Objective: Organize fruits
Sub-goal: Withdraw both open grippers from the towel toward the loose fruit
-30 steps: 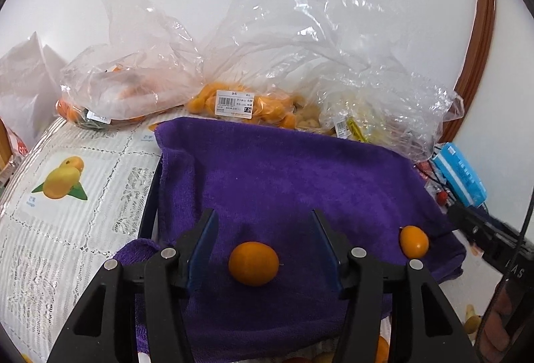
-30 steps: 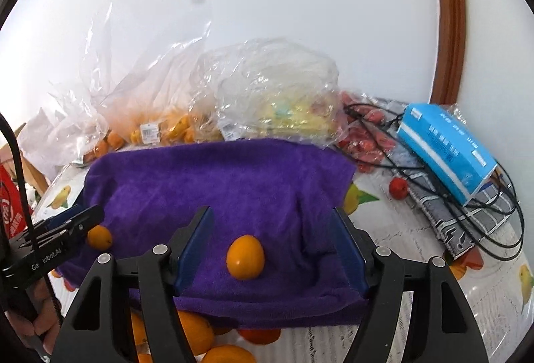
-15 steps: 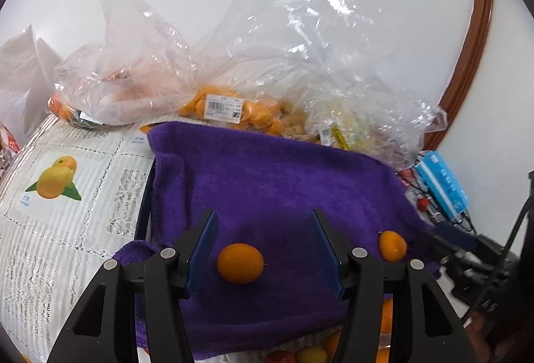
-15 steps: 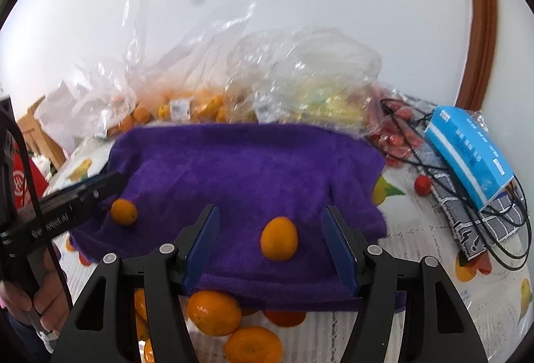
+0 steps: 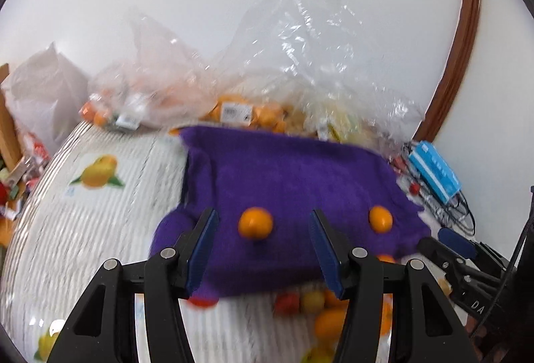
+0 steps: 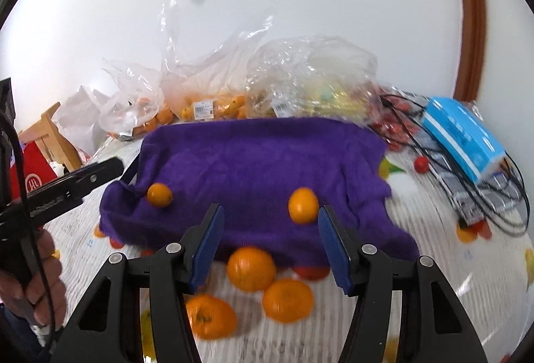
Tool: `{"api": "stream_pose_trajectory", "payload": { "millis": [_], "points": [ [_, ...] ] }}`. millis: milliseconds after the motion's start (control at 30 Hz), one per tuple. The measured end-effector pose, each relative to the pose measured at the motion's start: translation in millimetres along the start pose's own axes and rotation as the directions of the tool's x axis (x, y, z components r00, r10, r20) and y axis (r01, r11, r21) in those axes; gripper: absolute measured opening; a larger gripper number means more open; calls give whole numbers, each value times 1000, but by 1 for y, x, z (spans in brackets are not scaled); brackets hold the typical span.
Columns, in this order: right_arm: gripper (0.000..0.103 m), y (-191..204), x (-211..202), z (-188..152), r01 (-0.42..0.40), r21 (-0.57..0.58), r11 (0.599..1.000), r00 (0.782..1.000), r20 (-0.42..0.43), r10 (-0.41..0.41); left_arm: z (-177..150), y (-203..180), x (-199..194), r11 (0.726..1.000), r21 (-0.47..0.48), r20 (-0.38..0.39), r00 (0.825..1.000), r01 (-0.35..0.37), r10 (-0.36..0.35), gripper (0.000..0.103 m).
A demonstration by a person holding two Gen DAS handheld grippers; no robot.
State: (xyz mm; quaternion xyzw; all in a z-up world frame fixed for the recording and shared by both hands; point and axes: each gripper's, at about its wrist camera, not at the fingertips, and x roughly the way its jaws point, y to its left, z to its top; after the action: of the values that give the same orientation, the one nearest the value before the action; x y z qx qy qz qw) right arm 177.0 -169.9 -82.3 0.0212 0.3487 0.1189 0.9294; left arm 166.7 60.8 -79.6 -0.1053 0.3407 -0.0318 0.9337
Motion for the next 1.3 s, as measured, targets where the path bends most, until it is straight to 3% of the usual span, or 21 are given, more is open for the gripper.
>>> {"api": "stream_pose_trajectory", "payload": {
  "millis": [200, 300, 400, 733, 1000, 1300],
  "points": [
    [59, -2, -29, -28, 3, 40, 999, 1000, -29, -2, -26, 10, -24, 999, -30, -81, 996, -25, 22, 54],
    [59, 0, -48, -36, -11, 41, 999, 999, -29, 12, -34, 5, -43, 999, -5, -56, 998, -41, 41, 54],
    [57, 7, -59, -42, -48, 18, 999, 995, -83, 49, -39, -5, -58, 997, 47, -33, 997, -69, 71, 54],
    [57, 10, -86, -61, -49, 31, 998, 996, -74, 51, -57, -17, -85, 989, 118, -14, 996, -90, 92, 54],
    [57, 10, -73, -73, -20, 36, 999, 995, -101, 24, -73, 1, -70, 994, 71, -88, 993, -79, 85, 54],
    [57, 6, -50, -80, 48, 20, 999, 991, -127, -45, -95, 36, -33, 993, -7, -194, 975, -115, 111, 54]
  ]
}}
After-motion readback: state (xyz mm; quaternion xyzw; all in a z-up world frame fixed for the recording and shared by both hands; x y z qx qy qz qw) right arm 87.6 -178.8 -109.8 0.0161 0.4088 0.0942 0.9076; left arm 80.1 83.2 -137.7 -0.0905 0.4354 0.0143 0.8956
